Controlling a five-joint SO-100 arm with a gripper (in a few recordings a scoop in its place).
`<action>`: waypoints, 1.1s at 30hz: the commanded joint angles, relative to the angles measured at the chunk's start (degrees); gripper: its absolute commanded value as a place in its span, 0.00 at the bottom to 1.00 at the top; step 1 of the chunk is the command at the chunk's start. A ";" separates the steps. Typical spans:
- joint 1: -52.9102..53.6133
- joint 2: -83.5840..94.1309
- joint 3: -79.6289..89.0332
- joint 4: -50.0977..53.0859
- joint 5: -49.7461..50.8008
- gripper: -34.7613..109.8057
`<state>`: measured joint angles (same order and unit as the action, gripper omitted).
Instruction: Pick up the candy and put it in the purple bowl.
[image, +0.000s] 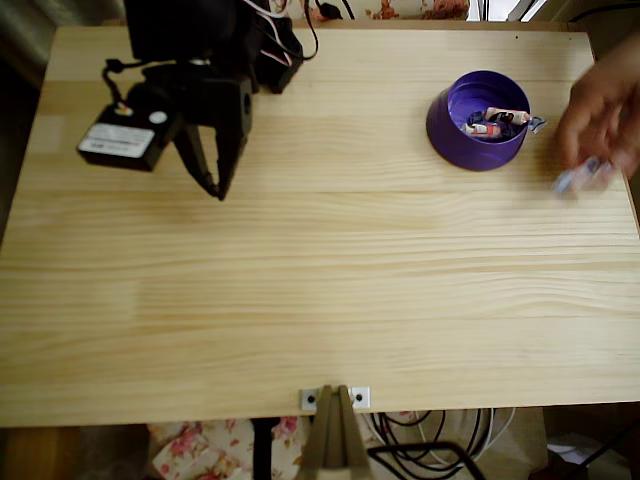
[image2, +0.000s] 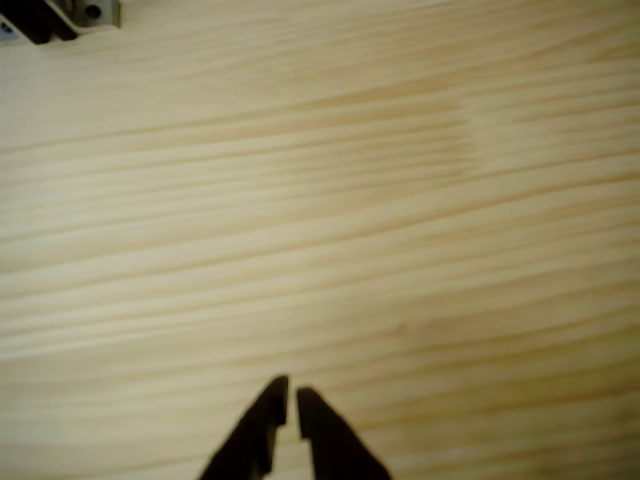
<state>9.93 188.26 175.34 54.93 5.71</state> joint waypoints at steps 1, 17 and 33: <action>1.49 0.79 -1.32 0.18 1.05 0.24; 1.41 0.79 -1.32 0.26 0.97 0.24; 3.08 0.79 -1.32 0.26 2.64 0.24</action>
<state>12.66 188.26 175.34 54.93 7.73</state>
